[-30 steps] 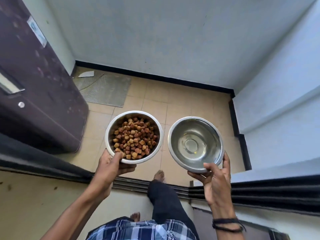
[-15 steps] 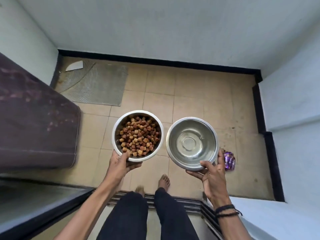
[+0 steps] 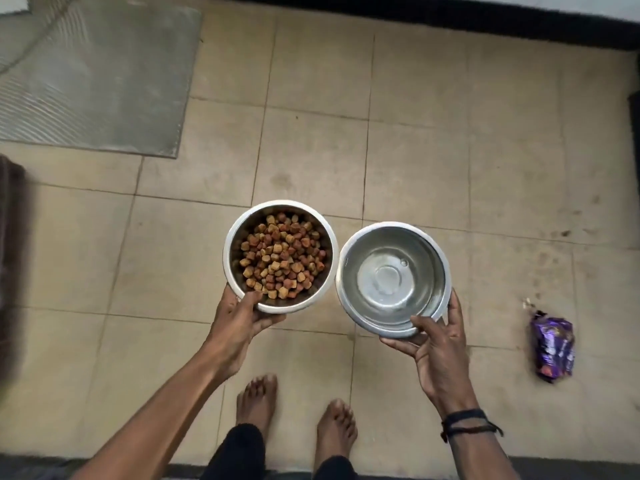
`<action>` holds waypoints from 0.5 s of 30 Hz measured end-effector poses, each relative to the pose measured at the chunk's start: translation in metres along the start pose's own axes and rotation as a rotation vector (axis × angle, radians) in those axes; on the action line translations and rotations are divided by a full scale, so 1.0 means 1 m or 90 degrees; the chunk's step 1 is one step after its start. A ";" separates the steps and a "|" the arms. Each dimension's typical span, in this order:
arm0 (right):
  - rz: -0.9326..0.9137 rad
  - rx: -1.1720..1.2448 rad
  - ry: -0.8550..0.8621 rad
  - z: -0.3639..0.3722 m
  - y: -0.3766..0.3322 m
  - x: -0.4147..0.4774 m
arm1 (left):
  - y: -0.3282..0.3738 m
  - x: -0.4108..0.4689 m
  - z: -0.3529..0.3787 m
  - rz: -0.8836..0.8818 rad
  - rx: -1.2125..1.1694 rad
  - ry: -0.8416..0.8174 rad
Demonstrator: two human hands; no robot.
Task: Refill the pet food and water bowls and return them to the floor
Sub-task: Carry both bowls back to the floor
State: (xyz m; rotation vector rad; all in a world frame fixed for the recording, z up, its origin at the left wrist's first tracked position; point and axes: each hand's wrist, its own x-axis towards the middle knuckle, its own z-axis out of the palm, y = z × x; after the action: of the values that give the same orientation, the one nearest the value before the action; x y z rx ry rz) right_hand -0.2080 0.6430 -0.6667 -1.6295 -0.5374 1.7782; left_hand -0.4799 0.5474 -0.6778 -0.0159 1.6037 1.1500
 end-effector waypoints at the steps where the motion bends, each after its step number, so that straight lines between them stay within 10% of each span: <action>1: -0.001 0.002 0.000 -0.002 0.014 0.019 | -0.013 0.019 -0.003 -0.006 -0.002 0.002; 15: 0.010 -0.001 -0.021 -0.025 0.129 0.147 | -0.124 0.145 -0.038 -0.074 -0.023 -0.003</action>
State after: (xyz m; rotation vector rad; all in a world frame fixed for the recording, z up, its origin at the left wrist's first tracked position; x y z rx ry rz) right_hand -0.2092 0.6529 -0.8630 -1.6125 -0.5429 1.8201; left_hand -0.4974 0.5336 -0.8711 -0.1283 1.5564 1.0887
